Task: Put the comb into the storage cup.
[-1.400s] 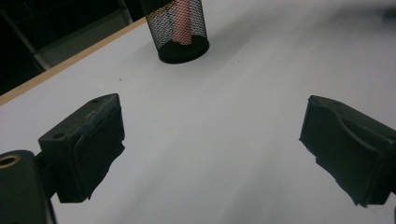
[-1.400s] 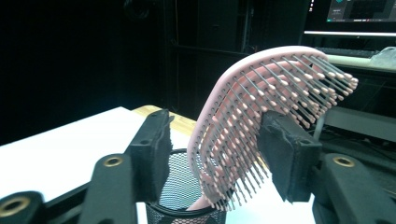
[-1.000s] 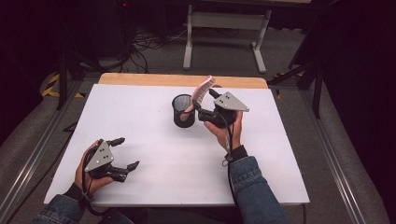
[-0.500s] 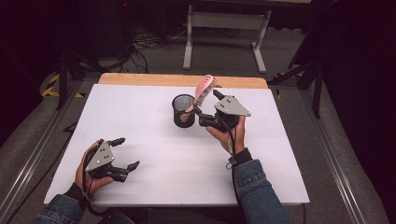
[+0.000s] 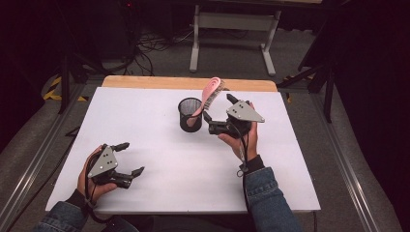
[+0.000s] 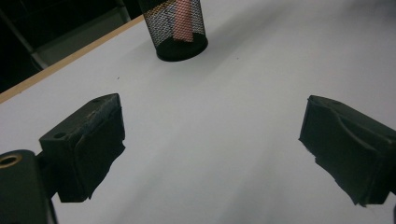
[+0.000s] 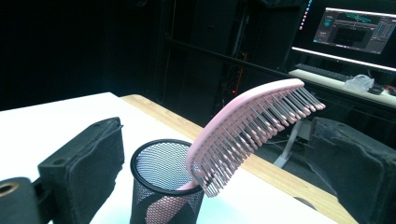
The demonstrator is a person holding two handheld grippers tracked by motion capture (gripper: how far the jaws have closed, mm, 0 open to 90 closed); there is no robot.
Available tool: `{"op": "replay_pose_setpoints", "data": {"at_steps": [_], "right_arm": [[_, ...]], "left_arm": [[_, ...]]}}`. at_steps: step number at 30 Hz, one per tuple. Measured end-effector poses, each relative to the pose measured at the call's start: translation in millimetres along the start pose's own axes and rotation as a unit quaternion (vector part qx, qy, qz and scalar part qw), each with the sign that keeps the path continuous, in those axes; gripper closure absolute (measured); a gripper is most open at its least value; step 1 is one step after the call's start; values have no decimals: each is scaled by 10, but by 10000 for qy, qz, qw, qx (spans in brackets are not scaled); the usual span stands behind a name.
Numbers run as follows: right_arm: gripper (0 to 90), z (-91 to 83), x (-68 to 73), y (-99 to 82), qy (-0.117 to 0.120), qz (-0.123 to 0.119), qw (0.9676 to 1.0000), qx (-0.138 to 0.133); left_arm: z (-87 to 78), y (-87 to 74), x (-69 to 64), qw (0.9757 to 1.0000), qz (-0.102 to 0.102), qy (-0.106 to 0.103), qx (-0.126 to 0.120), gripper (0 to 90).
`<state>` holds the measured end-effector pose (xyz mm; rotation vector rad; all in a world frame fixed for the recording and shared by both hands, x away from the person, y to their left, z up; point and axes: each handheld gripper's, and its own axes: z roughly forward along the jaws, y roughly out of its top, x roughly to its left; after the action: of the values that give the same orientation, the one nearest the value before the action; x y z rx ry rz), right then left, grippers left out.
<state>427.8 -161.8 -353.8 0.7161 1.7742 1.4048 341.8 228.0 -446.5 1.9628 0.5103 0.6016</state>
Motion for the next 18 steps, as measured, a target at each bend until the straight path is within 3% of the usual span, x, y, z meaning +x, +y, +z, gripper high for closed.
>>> {"op": "replay_pose_setpoints", "data": {"at_steps": [18], "right_arm": [[42, -164, -15, 37, -151, -121, 9998, -65]], "left_arm": [[-11, 7, 6, 10000, 3, -9, -37, 76]]}}
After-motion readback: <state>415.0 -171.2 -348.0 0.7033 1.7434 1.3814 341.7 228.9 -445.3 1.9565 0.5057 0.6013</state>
